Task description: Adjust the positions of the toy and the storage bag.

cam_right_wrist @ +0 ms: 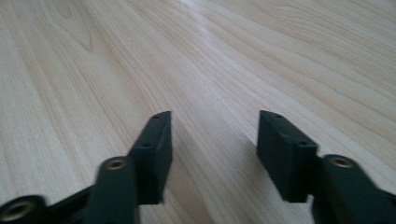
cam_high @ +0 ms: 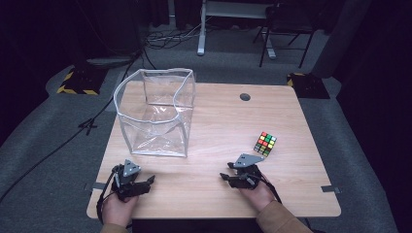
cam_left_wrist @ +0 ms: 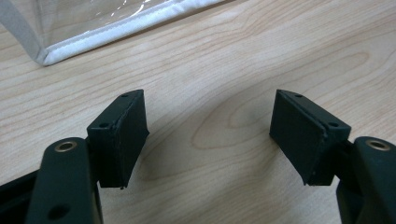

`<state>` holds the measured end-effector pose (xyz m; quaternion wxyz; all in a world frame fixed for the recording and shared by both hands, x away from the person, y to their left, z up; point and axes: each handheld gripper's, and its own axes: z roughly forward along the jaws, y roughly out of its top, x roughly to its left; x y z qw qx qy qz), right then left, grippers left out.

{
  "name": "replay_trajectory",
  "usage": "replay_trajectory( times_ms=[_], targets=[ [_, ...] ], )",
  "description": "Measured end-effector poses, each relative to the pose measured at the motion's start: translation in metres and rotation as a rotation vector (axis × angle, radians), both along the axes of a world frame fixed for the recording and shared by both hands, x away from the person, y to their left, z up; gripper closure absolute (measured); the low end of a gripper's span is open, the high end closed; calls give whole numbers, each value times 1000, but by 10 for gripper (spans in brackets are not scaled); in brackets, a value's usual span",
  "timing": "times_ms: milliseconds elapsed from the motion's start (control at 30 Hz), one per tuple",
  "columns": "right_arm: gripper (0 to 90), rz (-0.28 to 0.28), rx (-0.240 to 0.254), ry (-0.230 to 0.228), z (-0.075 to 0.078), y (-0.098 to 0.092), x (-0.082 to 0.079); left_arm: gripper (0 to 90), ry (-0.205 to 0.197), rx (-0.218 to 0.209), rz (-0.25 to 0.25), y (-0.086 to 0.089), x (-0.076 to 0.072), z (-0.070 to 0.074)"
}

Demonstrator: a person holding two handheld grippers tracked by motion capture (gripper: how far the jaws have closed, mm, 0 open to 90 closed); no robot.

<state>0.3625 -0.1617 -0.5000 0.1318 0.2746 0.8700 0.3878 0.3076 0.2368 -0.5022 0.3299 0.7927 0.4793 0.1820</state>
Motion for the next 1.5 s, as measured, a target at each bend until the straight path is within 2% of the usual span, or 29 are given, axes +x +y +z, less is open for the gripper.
replay_trajectory(
  times_ms=[67,100,233,300,333,367,400,500,600,667,700,867,1000,1100,1133,1167,1200,1267,1333,1400,1433,1500],
  targets=[
    [556,-1,-11,7,2,4,0,280,-1,0,-2,1,-1,0],
    [575,11,-18,-10,5,7,1,280,1,0,0,1,-1,0],
    [603,6,22,14,15,15,8,312,6,-9,22,3,-5,1],
    [603,0,63,51,20,19,15,335,18,-34,44,6,-8,3],
    [603,-2,71,63,21,21,18,335,15,-61,51,9,-11,5],
    [603,5,78,82,22,28,26,336,-10,-77,64,11,-15,8],
    [603,5,78,82,22,28,26,337,-10,-77,64,11,-15,8],
    [604,29,70,91,27,47,40,346,-55,-119,81,19,-25,14],
    [599,37,61,93,30,58,48,350,-71,-117,103,26,-33,15],
    [601,43,70,88,35,72,55,355,-74,-119,119,30,-38,16],
    [611,64,79,78,37,83,61,359,-79,-122,130,35,-42,18],
    [651,96,55,92,38,107,68,363,-92,-135,149,39,-45,19],
    [684,95,41,95,36,117,72,363,-86,-132,134,37,-43,19],
    [743,94,34,114,33,127,75,363,-89,-120,104,34,-42,19],
    [829,100,-3,82,31,132,76,363,-93,-115,100,32,-42,19],
    [829,100,-3,82,31,132,76,363,-93,-115,100,32,-42,19],
    [866,93,-13,81,32,133,74,362,-95,-113,99,32,-41,19],
    [872,88,-34,55,33,132,72,363,-86,-129,103,34,-41,19],
    [872,78,-39,55,34,127,70,362,-82,-145,105,36,-39,18],
    [872,70,-35,67,34,120,69,359,-76,-165,106,38,-37,17],
    [872,70,-35,67,34,120,69,356,-76,-165,106,38,-37,17],
    [871,61,-17,78,33,107,67,356,-64,-155,100,35,-33,16]
  ],
)
